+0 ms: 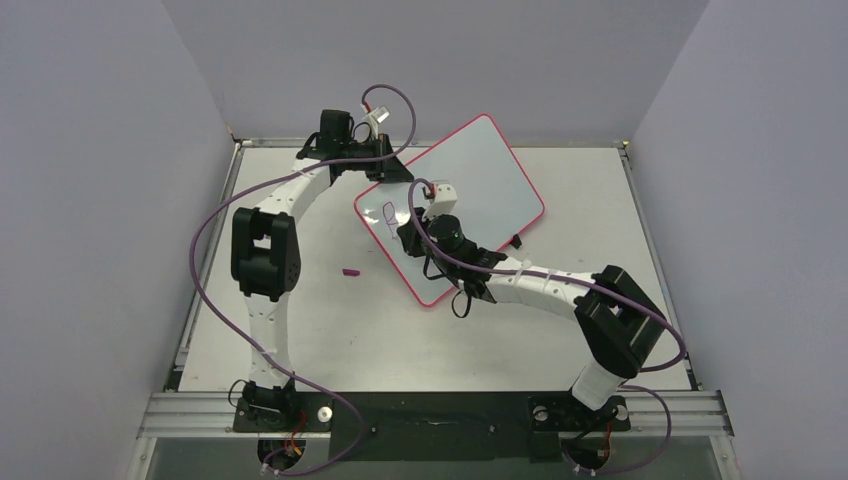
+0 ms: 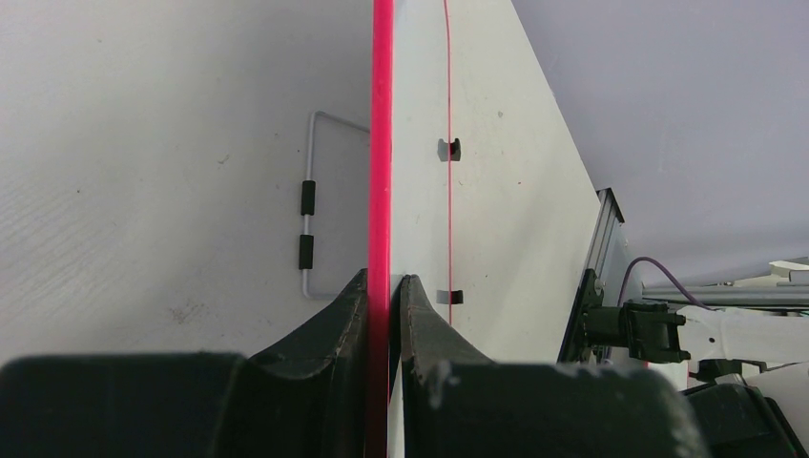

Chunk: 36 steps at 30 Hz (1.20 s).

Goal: Write a sentence on the whiteboard

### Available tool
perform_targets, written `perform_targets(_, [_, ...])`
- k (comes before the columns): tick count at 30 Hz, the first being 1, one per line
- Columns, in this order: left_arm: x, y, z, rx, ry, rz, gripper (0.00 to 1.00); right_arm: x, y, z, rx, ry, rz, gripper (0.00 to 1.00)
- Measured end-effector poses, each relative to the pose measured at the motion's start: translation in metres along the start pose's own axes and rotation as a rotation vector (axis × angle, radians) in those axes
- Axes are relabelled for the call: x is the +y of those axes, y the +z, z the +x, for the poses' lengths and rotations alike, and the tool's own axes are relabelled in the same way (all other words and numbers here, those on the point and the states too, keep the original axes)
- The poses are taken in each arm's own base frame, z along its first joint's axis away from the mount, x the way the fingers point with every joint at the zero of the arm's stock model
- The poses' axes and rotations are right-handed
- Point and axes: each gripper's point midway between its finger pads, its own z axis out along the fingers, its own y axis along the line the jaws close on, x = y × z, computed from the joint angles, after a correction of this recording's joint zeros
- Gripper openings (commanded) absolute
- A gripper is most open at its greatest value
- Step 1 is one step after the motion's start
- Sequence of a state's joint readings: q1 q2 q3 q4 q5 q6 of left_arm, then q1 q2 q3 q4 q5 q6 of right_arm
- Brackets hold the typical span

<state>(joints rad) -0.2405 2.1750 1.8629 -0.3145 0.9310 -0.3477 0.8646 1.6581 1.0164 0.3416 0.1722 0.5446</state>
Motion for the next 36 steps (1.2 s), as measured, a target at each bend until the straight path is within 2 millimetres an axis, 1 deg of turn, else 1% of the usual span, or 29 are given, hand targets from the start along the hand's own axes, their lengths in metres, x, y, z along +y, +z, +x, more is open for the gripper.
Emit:
perform_targets(5, [0.0,0.0,0.0,-0.001,0.0,0.0,0.0,0.004,-0.002,0.002,0.011,-0.009,-0.013,0.0])
perform_targets(8, [-0.002,0.0,0.0,-0.001,-0.002,0.001,0.0,0.008,-0.008,0.002,0.021,-0.031,-0.028,0.0])
perform_targets(11, [-0.002,-0.001,0.0,-0.002,-0.002,-0.001,0.0,0.012,-0.019,-0.006,0.01,-0.051,-0.043,0.0])
perform_targets(14, [-0.003,-0.001,0.0,-0.003,-0.002,-0.003,0.0,0.013,-0.032,-0.02,-0.022,-0.069,-0.053,0.0])
perform_targets(19, [-0.003,-0.001,0.001,-0.003,-0.002,-0.005,0.0,0.008,-0.045,-0.041,-0.075,-0.093,-0.036,0.0])
perform_targets(22, [-0.004,-0.001,0.001,-0.003,-0.001,-0.006,0.0,-0.002,-0.046,-0.05,-0.092,-0.105,-0.008,0.0])
perform_targets(29, [-0.005,-0.001,0.001,-0.003,0.0,-0.005,0.0,-0.045,-0.046,-0.062,-0.088,-0.129,0.091,0.0])
perform_targets(33, [-0.006,0.0,0.002,0.0,0.001,-0.004,0.0,-0.062,-0.055,-0.074,-0.11,-0.123,0.123,0.0])
perform_targets(36, [-0.008,0.003,0.003,0.004,0.003,-0.001,0.0,-0.068,-0.06,-0.081,-0.129,-0.12,0.134,0.0])
